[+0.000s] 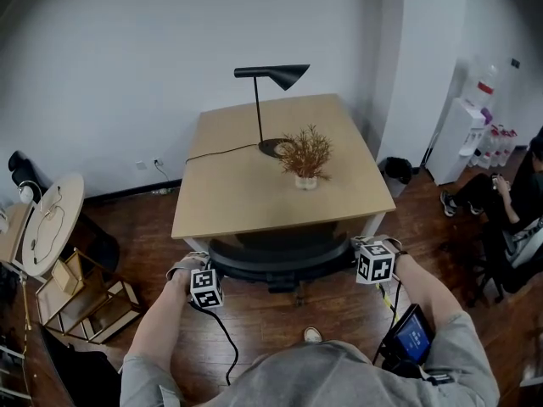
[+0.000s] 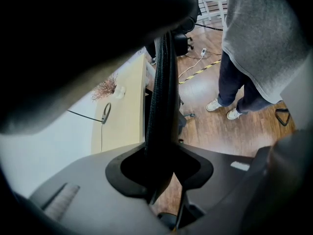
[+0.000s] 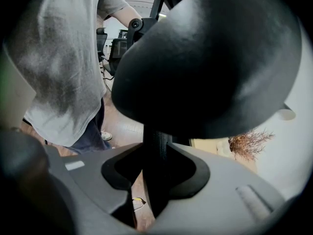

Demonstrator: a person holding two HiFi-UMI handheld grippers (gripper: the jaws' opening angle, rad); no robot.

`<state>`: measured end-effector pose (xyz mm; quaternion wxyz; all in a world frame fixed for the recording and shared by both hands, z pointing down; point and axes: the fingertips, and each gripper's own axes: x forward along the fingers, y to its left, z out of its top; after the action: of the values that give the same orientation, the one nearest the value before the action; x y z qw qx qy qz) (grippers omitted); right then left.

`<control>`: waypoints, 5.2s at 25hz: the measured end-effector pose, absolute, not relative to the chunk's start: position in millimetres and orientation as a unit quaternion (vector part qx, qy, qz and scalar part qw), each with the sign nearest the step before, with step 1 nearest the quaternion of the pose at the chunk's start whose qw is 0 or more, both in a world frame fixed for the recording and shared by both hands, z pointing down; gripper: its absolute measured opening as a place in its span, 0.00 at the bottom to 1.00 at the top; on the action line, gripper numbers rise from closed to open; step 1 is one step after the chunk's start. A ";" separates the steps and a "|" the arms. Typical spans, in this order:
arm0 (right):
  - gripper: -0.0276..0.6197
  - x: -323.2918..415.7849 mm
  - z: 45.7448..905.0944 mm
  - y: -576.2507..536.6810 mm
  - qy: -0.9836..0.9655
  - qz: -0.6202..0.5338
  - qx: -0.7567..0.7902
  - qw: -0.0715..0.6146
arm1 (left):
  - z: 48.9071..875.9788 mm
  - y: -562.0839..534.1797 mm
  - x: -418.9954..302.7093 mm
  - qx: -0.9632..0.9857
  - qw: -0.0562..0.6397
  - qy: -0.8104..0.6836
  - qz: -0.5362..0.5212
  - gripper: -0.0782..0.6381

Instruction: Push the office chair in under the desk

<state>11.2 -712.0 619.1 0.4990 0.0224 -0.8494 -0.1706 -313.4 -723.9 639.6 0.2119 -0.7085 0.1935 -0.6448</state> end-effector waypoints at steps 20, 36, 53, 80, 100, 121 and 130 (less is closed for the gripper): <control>0.26 10.8 619.7 -762.3 -0.849 -0.167 0.017 0.501 | 631.0 -769.1 -308.2 -0.710 0.203 0.198 -0.644 0.28; 0.27 11.8 618.2 -797.5 -0.848 -0.170 0.021 0.501 | 639.0 -807.6 -312.5 -0.705 0.212 0.205 -0.645 0.28; 0.27 18.0 619.8 -810.5 -0.848 -0.172 0.010 0.501 | 636.9 -812.8 -303.0 -0.712 0.207 0.208 -0.638 0.28; 0.28 46.0 542.5 -823.9 -0.902 -0.157 0.158 0.369 | 587.6 -799.7 -338.5 -0.746 0.174 0.399 -0.503 0.39; 0.05 85.2 461.1 -703.9 -0.915 0.015 0.396 0.075 | 492.9 -659.2 -317.4 -0.801 0.066 0.569 -0.173 0.11; 0.05 95.9 485.5 -603.4 -0.914 0.049 0.395 0.082 | 515.5 -583.7 -289.6 -0.809 -0.023 0.578 -0.105 0.11; 0.05 94.0 494.2 -604.0 -0.919 0.056 0.382 0.076 | 515.2 -578.1 -283.9 -0.806 -0.025 0.582 -0.109 0.11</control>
<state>94.0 -604.0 494.2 0.0762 0.3818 -0.9194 0.0563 -283.9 -578.1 515.2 -0.0252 -0.8059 0.5815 -0.1086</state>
